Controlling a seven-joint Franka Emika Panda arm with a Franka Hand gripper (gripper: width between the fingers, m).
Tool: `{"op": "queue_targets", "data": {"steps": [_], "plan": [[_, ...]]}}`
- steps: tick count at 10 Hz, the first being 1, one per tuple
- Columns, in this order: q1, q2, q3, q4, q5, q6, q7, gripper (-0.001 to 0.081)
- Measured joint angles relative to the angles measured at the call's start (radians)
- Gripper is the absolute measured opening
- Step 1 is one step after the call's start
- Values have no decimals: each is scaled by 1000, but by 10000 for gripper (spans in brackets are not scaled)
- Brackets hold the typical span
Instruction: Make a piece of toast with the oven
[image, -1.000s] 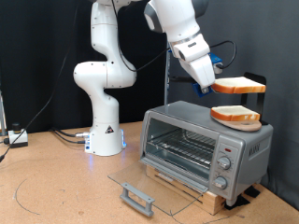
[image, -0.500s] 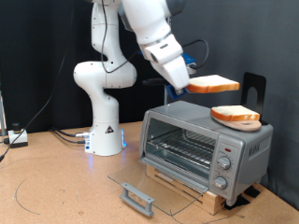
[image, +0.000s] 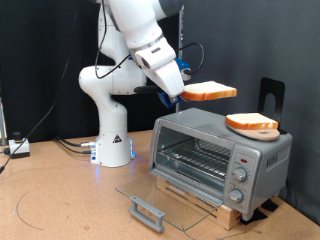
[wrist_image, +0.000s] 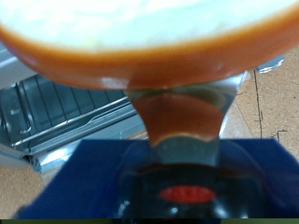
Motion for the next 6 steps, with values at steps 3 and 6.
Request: {"op": "queue_targets", "data": {"steps": [3, 6], "plan": [[-33, -31, -67, -53, 0, -3, -115, 395], [-86, -36, -122, -82, -53, -1, -157, 395]]}}
